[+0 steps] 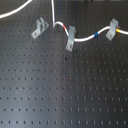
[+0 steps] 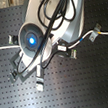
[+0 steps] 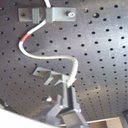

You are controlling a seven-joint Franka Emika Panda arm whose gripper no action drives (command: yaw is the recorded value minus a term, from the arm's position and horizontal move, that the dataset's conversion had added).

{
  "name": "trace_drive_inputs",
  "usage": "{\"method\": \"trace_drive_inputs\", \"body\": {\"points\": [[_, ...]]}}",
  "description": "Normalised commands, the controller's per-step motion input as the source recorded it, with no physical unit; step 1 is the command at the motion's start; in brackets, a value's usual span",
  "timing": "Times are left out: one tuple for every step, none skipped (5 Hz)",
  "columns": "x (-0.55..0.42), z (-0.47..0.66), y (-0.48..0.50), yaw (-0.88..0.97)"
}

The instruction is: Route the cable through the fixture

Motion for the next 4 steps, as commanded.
{"method": "trace_drive_inputs", "body": {"points": [[-0.129, 0.43, 0.563, 0.18], [-0.169, 0.25, 0.471, 0.05], [-0.156, 0.22, 0.365, 0.00], [-0.132, 0.23, 0.179, -0.18]]}}
